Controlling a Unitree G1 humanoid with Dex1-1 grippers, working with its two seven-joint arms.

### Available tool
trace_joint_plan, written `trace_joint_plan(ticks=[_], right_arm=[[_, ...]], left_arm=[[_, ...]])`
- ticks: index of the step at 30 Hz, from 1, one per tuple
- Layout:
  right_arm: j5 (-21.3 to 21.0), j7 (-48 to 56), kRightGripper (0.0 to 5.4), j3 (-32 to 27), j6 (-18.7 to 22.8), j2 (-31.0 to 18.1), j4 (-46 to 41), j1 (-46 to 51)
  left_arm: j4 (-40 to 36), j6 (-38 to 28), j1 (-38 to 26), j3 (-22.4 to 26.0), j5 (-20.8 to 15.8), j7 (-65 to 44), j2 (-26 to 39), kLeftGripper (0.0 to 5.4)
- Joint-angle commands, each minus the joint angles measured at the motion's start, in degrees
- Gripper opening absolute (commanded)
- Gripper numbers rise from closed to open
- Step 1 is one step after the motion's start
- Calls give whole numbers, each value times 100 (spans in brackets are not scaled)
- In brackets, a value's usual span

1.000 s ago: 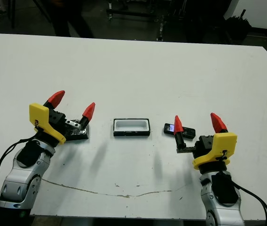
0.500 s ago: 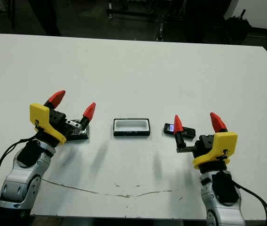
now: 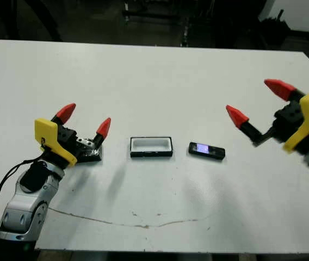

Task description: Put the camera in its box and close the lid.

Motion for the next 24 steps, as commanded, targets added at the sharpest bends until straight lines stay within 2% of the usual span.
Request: trace_joint_plan(ticks=[1,5,9,12,15,20,24], right_arm=[[-250,1056,540,515,-388,-236,1179,-755],[-577,2331,540,1155,-513,-255,2637,-1698],[-956,3130,540,1562,-702,-127,3818,-2428],[-1292,3495,540,1812,-1178,10,4517,-2812],[-1542,3818,540,1982,-1344,181,5206,-3171],[-1928,3948,540,2157,-1722,403,5687,-3396],[-1985,3955,540,2126,-1803,563,5776,-3398]], left_arm=[[13,64,2,1,34,38,29,538],[32,9,11,-2,47,40,27,538],[44,-8,18,-7,66,51,34,538],[42,-2,16,-7,73,52,48,538],[30,39,14,6,46,57,40,538],[48,18,7,-2,63,68,37,538],[31,33,18,-23,111,102,32,538]])
